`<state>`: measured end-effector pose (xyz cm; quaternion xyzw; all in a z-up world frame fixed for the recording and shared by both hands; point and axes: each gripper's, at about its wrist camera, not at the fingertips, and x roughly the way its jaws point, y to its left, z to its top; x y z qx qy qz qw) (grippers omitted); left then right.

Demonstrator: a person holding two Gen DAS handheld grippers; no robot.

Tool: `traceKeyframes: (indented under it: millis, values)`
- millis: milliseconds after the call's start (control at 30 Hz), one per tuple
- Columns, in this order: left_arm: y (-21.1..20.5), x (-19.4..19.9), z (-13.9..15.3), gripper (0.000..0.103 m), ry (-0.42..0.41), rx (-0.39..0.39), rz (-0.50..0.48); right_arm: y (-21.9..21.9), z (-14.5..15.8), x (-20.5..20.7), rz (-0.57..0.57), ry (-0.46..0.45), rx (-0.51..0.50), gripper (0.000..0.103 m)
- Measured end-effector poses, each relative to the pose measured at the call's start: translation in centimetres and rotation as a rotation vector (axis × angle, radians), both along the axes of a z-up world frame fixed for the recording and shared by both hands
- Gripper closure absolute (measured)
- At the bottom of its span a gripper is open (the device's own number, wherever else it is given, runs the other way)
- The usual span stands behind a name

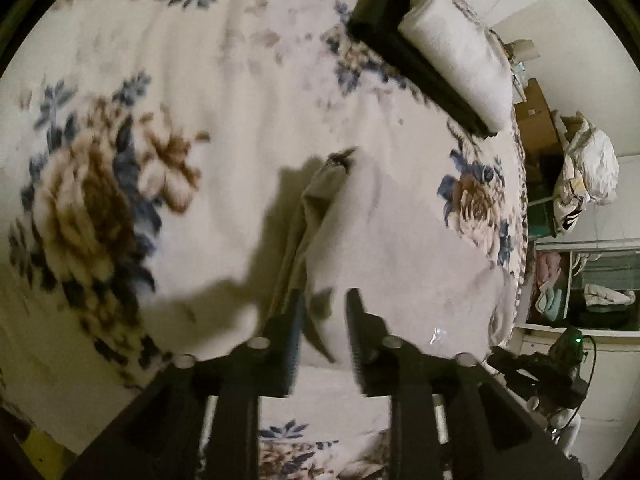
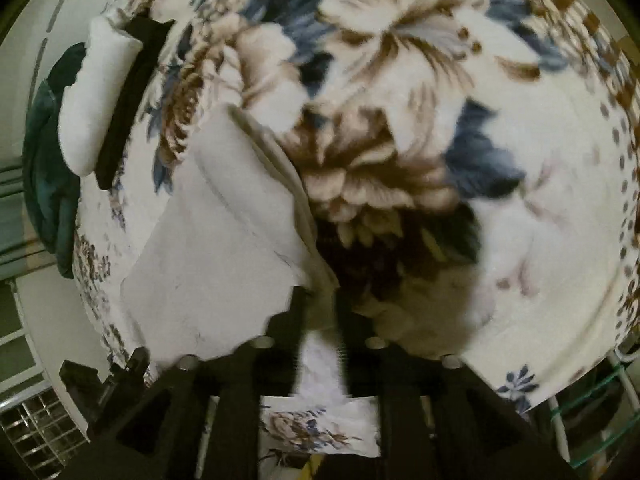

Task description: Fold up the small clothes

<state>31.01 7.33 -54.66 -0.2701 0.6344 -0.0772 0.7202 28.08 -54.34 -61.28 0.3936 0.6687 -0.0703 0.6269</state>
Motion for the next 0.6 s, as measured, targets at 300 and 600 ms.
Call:
traceKeyframes:
  millis: [300,600]
  values:
    - [-0.3,7.2,-0.2,0.048,-0.109,0.071,-0.003,-2.5,2.0,4.7,-0.112,-0.191,0.026,0.041]
    - [-2.9,10.6,-4.3,0.098,-0.077,0.136,-0.106,-0.6,-1.8,10.4,0.001,-0.150,-0.042,0.094]
